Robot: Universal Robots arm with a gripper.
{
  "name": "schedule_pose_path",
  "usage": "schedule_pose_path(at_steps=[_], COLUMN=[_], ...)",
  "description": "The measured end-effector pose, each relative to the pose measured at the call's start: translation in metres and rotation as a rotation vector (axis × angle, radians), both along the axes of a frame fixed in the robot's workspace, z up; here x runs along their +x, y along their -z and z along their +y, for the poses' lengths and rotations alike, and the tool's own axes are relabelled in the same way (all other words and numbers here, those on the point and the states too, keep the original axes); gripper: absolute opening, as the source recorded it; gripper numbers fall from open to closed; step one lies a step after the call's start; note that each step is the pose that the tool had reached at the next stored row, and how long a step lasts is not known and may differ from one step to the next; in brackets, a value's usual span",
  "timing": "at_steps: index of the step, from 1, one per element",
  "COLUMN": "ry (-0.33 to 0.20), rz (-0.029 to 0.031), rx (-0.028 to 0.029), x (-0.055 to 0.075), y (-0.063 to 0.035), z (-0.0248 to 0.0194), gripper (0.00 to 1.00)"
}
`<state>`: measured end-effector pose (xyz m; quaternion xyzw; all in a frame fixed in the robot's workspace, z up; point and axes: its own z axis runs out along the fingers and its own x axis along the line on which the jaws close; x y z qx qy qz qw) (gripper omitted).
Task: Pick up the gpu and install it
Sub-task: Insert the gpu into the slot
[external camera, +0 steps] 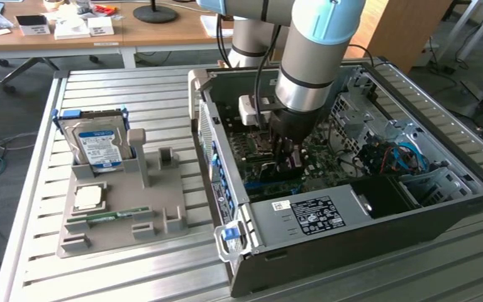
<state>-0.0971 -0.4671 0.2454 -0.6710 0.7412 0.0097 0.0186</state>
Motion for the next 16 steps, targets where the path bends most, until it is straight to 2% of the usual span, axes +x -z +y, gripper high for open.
schedule_pose_path(at_steps=[7,9,16], ry=[0.0,0.0,0.001], rz=[-0.0005,-0.0001,0.0002], rx=[0.0012,0.0003,-0.0002], x=[0.0,0.0,0.0004], y=[-0.0014,-0.0048,-0.0048], z=[0.0001,0.0,0.0], gripper=[0.27,0.27,0.27])
